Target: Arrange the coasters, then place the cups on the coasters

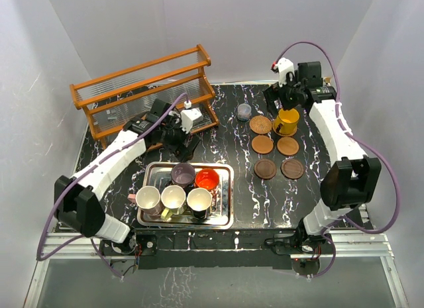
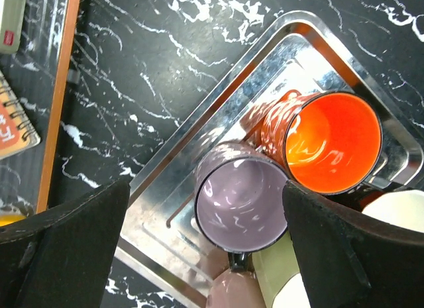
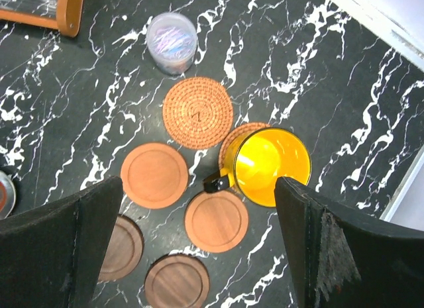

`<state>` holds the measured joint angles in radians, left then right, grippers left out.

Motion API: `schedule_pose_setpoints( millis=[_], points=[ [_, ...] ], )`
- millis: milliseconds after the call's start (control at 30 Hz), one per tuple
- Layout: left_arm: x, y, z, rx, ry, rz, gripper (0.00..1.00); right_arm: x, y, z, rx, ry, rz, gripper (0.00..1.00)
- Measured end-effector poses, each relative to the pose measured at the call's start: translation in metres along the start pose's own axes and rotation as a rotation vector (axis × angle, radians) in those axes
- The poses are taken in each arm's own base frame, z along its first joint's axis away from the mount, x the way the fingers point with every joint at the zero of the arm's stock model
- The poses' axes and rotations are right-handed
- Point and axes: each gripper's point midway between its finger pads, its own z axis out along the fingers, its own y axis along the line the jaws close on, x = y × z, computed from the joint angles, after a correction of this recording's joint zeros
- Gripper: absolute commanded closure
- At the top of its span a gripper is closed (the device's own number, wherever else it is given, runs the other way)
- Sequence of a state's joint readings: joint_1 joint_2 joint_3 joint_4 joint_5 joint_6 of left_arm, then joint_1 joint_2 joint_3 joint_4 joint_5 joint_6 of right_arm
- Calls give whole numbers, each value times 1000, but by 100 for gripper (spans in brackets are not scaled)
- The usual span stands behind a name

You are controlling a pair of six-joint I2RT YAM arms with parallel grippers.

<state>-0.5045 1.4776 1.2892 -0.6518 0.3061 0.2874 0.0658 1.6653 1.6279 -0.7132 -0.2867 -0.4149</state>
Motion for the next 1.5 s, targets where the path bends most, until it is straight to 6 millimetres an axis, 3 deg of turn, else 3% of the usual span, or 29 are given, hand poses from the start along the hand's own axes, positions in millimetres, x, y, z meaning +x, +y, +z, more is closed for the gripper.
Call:
schedule_pose_setpoints(
  millis=[267, 633, 1133, 1500],
  points=[
    [24, 4, -15, -74, 9, -8, 5, 5, 15, -18, -8, -36, 38, 2],
    [55, 0, -5, -71, 82, -51, 12, 4, 31, -38, -30, -104, 58, 2],
    [92, 12, 28, -95, 238, -102, 47, 14, 46, -42, -60, -137, 63, 2],
    [101, 12, 38, -80, 282, -115, 70, 13, 49, -42, -74, -152, 59, 2]
  ],
)
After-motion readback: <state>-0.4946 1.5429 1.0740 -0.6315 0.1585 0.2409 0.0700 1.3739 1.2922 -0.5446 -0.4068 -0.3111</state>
